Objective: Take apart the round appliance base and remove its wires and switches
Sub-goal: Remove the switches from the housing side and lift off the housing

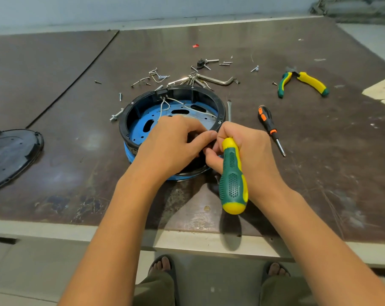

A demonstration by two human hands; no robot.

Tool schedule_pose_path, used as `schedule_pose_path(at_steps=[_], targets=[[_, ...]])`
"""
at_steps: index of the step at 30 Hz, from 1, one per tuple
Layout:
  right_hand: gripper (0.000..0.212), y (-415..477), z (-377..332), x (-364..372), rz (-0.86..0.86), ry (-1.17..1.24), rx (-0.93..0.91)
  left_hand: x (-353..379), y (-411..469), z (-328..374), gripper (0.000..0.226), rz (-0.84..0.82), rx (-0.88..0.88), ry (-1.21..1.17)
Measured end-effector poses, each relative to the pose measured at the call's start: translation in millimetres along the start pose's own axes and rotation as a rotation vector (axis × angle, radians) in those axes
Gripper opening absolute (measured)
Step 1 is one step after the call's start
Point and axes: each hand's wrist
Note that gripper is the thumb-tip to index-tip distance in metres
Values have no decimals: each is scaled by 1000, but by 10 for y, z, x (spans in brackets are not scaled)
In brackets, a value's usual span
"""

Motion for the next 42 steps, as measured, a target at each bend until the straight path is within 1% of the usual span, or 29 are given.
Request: schedule_pose_path(at_steps=[4,7,9,12,14,16,19,23,24,25,27,28,30,32,35,39,42], targets=[[35,-13,0,14,33,-36,-7,0,-1,12,28,-6,-1,8],[31,-18,12,9,9,-23,6,-2,-4,24,29,-10,-11,5],[32,-12,-5,8,16,-18,-21,-10,-4,34,32,-11,-4,10],[38,13,-17,-32,19,-4,-110,-16,-10,29,34,-3,12,23],[38,33,28,-99,-1,9,-111,-12,-20,24,35,11,11,21],[38,53,130,-162,-3,0,-49,-13,-20,17,35,26,14,19],[36,65,344,-217,-5,-117,82,-19,-22,28,35,15,12,36],[39,97,471,-282,50,-153,257,-52,-22,63,28,-50,11,100],[41,114,468,-282,59,-154,269,-71,-26,63,33,-62,6,110],[43,130,456,-289,72,-132,284,-91,-27,57,46,-75,-3,132],[46,148,433,-322,129,-20,337,-127,-43,42,69,-100,-33,188],[46,154,421,-341,162,43,351,-146,-56,40,73,-106,-51,202],[42,156,384,-380,176,191,342,-166,-75,28,65,-108,-74,181],[34,159,320,-398,122,402,362,-169,-91,15,54,-112,-93,106],[28,176,262,-423,99,673,442,-190,-102,-32,51,-87,-124,3],[28,174,269,-532,73,861,388,-224,-131,-78,40,-83,-75,-60],[29,160,264,-594,-78,939,331,-239,-142,-104,36,-89,-49,-69]])
Point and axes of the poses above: each hand's wrist, its own y-axis towards the middle knuckle, its own x-axis out of the palm, z = x × y, and after that the axes turned 9 degrees about -y, right-handed
